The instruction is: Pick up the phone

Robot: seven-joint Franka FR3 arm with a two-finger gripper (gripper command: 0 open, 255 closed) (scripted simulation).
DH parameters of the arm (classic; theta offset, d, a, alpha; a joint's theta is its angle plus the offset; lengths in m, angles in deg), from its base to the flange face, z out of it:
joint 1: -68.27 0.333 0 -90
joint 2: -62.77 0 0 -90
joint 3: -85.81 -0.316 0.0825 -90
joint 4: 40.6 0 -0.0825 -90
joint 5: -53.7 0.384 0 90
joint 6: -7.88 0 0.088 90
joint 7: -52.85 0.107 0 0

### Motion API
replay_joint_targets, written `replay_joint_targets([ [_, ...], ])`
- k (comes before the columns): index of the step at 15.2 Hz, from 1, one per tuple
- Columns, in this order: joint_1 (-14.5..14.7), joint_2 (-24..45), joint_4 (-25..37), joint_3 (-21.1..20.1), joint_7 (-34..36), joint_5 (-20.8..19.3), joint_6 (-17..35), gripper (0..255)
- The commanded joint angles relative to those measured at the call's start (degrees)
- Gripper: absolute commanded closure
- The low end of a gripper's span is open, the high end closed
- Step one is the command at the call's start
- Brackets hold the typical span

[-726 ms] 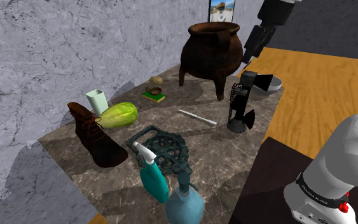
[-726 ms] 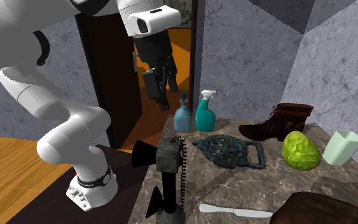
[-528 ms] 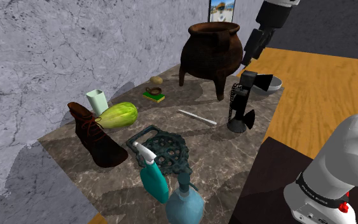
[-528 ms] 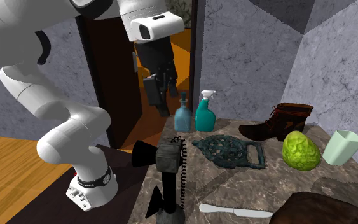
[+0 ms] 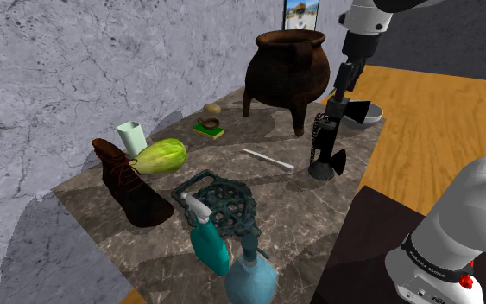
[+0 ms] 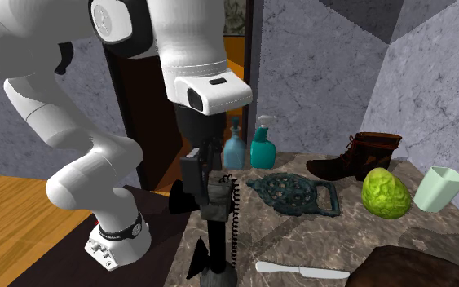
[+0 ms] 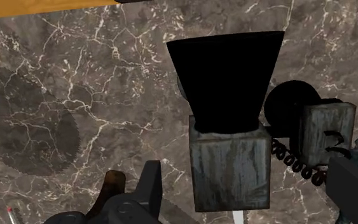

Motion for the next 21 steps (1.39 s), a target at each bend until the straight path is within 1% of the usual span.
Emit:
replay_joint_targets([
  [1, -0.1, 0.4, -1.0, 0.1, -0.3, -0.5, 0.8, 0],
  [7, -0.2, -0.1, -6.4, 0.3, -0.3, -0.7, 5.7, 0],
  [9, -0.2, -0.1, -6.4, 0.3, -0.3, -0.7, 5.7, 0],
  [10, -0.2, 0.0, -6.4, 0.3, -0.2, -0.7, 5.8, 255],
  [19, -0.2, -0.1, -6.4, 0.3, -0.3, -0.7, 5.7, 255],
  [21, -0.2, 0.0, -4.8, 0.2, -0.3, -0.6, 4.2, 255],
])
